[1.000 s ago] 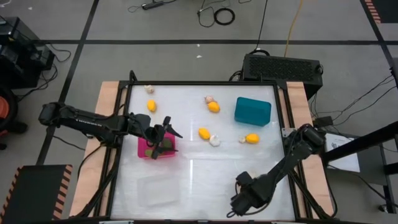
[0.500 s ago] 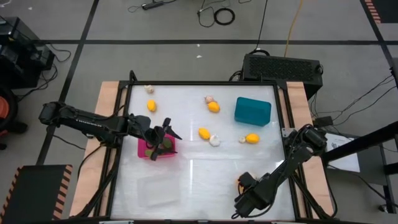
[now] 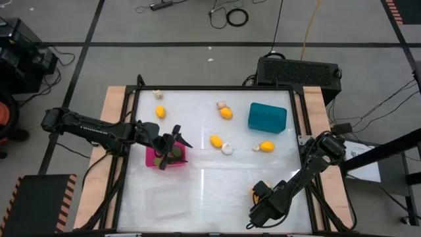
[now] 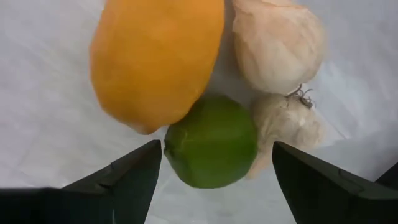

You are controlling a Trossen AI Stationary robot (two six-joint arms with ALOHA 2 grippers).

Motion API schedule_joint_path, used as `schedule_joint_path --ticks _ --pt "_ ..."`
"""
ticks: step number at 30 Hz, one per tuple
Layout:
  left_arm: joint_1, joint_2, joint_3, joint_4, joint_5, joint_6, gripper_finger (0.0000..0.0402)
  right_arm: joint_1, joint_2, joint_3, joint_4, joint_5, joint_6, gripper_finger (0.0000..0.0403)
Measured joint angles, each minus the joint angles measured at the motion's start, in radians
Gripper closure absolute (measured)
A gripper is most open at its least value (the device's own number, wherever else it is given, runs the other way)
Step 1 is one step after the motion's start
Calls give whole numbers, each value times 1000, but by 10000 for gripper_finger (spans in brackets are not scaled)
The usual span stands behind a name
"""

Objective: Sort produce into baskets
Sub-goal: Put the lime into the pink bin

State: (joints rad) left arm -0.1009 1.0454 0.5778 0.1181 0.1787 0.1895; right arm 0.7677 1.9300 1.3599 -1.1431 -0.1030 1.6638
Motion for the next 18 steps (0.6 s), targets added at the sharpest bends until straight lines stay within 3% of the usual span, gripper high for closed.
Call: schedule_joint_path --ticks 18 --pt "0 0 1 -1 -1 1 110 13 59 0 109 49 16 104"
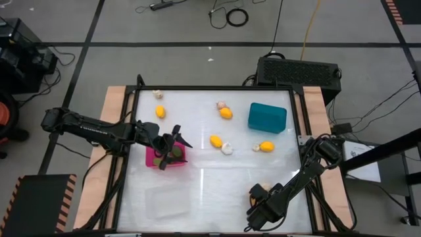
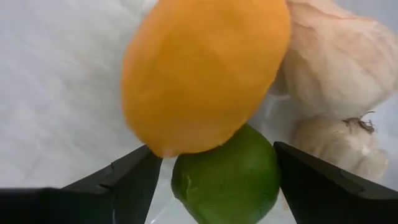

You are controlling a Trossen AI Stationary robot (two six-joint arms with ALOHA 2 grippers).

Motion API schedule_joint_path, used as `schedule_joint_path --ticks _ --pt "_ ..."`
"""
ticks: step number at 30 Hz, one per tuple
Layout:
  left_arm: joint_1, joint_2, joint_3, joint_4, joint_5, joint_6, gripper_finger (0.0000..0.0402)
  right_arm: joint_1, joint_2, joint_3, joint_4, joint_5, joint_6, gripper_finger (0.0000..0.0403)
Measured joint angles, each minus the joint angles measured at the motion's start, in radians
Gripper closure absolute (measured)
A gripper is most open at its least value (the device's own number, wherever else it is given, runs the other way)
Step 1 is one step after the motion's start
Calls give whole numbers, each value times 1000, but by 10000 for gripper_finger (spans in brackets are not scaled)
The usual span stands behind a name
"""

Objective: Sort produce into baskets
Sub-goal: Put the lime into the pink bin

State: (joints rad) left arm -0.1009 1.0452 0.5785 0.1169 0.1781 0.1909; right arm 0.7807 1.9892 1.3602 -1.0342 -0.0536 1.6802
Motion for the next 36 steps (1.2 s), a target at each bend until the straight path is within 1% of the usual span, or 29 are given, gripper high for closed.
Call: schedule_joint_path --ticks 11,17,19,23,30,33,36 --pt "0 0 0 0 0 0 110 0 0 2 38 -4 -24 106" --pt "0 0 0 -6 -1 7 110 -22 -14 3 43 -88 -72 106" --pt "0 0 0 -6 -6 8 110 -29 -30 3 43 -100 -79 111" --pt "0 0 0 -6 -14 8 110 -50 -56 3 41 -111 -94 142" --pt "0 0 0 -19 -23 8 110 -67 -67 3 46 -110 -97 223" --pt "0 0 0 -26 -25 8 110 -67 -67 3 56 -109 -94 238" --pt "0 0 0 -26 -26 8 110 -67 -67 3 62 -110 -92 237"
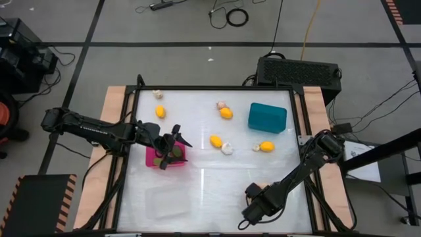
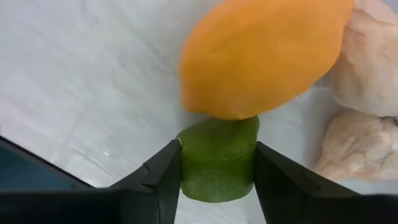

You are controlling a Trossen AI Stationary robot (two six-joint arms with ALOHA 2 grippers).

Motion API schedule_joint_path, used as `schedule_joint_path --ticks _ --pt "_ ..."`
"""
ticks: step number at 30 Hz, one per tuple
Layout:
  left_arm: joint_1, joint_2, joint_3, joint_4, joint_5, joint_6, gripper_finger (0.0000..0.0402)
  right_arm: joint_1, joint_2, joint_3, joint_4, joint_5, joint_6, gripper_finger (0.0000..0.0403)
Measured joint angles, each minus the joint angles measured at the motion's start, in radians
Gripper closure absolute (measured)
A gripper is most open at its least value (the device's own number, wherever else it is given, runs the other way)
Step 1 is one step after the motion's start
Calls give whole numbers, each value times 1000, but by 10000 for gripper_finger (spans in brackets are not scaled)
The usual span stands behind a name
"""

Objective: Sort produce into baskets
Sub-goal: Put the lime into the pink bin

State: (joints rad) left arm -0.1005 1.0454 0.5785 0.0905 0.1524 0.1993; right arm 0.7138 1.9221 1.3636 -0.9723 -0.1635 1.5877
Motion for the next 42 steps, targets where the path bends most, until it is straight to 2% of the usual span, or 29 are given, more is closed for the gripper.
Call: schedule_joint_path --ticks 7,13,16,20,26,30,35,38,42 --pt "0 0 0 -2 -19 16 110 0 0 0 41 0 -10 228" --pt "0 0 0 -7 -105 18 110 -1 -3 0 56 -88 -3 231" --pt "0 0 0 -24 -156 19 110 0 -11 0 88 -99 11 231" --pt "2 0 0 -54 -271 25 110 -14 -17 0 200 -81 14 231" --pt "2 0 0 -68 -510 24 110 -70 -21 1 399 48 -67 231" --pt "3 -12 0 -52 -634 27 110 -130 -21 1 500 147 -222 231" --pt "30 -36 0 -80 -815 50 110 -226 -21 1 649 314 -536 231" --pt "66 -46 0 -102 -836 50 110 -287 -21 1 767 426 -742 231" --pt "120 -57 0 -121 -842 42 110 -370 -11 1 974 454 -1002 231"
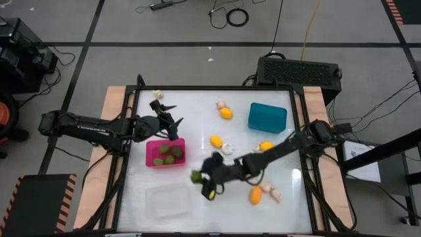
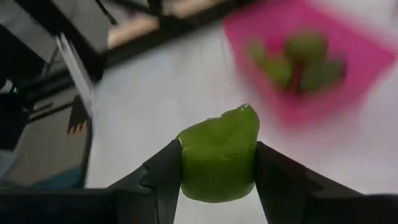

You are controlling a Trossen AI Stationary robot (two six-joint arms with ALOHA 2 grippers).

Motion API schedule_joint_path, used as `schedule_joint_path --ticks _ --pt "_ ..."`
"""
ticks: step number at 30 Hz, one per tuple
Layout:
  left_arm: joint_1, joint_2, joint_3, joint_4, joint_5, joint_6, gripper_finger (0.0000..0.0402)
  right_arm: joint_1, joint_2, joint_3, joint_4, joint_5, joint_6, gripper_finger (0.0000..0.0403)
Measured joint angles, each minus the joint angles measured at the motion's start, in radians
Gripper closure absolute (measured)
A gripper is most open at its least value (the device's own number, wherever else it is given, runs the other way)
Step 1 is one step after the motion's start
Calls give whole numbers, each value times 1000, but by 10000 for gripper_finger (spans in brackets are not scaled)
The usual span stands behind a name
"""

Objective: Sort produce into baskets
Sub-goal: Put the lime into the pink bin

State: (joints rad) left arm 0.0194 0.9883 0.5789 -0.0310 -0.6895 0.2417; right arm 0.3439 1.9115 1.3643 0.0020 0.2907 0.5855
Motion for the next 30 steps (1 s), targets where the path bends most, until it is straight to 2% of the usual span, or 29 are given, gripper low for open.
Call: schedule_joint_path --ticks 7,14,18,21,24,30 --pt "65 -1 0 -43 -1 -28 110 -112 83 0 385 -1 -273 231" --pt "78 -1 0 -50 -1 -42 110 -195 229 -1 682 -8 -364 231" --pt "87 -1 0 -54 0 -34 110 -229 279 -1 728 -14 -366 231" --pt "94 -1 0 -54 0 -34 110 -250 295 -1 727 -91 -366 224" --pt "104 -1 0 -53 1 -34 110 -261 297 -1 719 -142 -364 206" --pt "119 -1 0 -53 34 -26 110 -273 297 -1 712 -144 -360 166"
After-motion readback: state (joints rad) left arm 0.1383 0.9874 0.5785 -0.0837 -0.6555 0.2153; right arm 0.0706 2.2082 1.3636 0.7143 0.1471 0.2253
